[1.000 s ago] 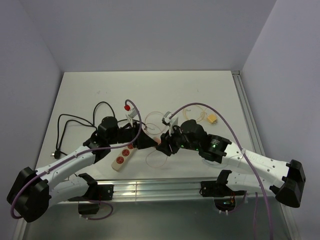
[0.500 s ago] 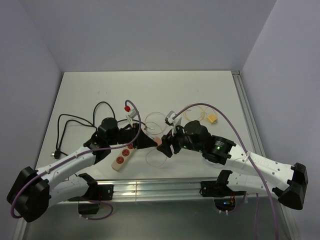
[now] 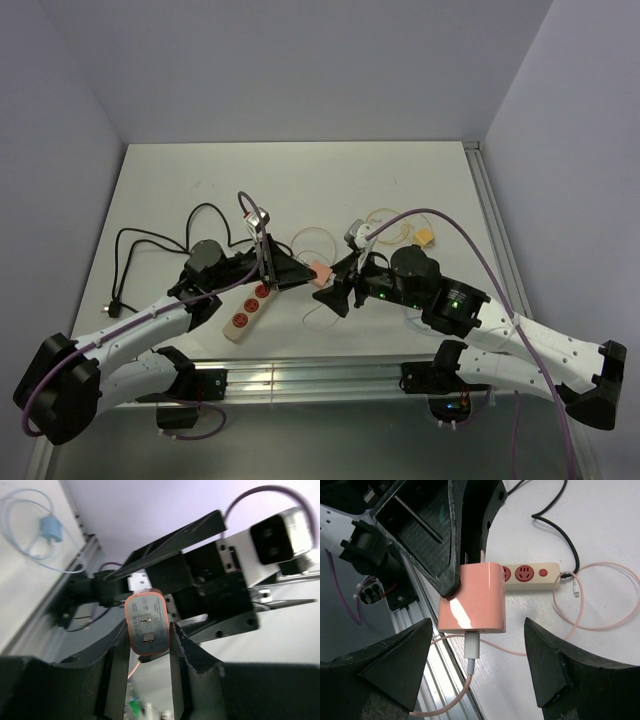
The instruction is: Insert the plug
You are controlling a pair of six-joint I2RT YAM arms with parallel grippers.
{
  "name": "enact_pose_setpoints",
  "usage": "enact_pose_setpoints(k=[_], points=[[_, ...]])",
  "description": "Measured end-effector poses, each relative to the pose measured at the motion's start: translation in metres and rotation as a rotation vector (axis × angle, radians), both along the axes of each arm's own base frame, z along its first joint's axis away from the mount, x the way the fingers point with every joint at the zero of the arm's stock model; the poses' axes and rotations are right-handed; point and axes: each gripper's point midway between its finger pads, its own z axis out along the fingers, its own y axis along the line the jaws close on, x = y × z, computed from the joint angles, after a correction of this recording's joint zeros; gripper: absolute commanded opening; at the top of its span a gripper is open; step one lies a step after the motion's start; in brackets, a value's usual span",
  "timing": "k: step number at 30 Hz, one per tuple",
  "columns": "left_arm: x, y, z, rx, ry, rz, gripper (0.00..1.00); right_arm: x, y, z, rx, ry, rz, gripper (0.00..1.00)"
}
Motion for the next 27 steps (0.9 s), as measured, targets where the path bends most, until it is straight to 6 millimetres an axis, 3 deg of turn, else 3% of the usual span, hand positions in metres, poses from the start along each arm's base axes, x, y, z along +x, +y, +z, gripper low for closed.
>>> enact_pose_setpoints(k=[9, 16, 27], points=[[-0.001, 0.014, 0.011, -0.153, 0.268, 0.058, 0.00, -0.002, 0.003, 0.014, 0.088, -0.064, 0.014, 0.76], [0.000, 0.027, 0.038, -0.243, 0.292, 0.115, 0.00, 0.002, 0.009, 0.030, 0.160, -0.111, 0.011, 0.72], [0.008, 0.028, 0.030, -0.250, 0.349, 0.157, 0.00, 0.002, 0.020, 0.043, 0.215, -0.133, 0.033, 0.72]])
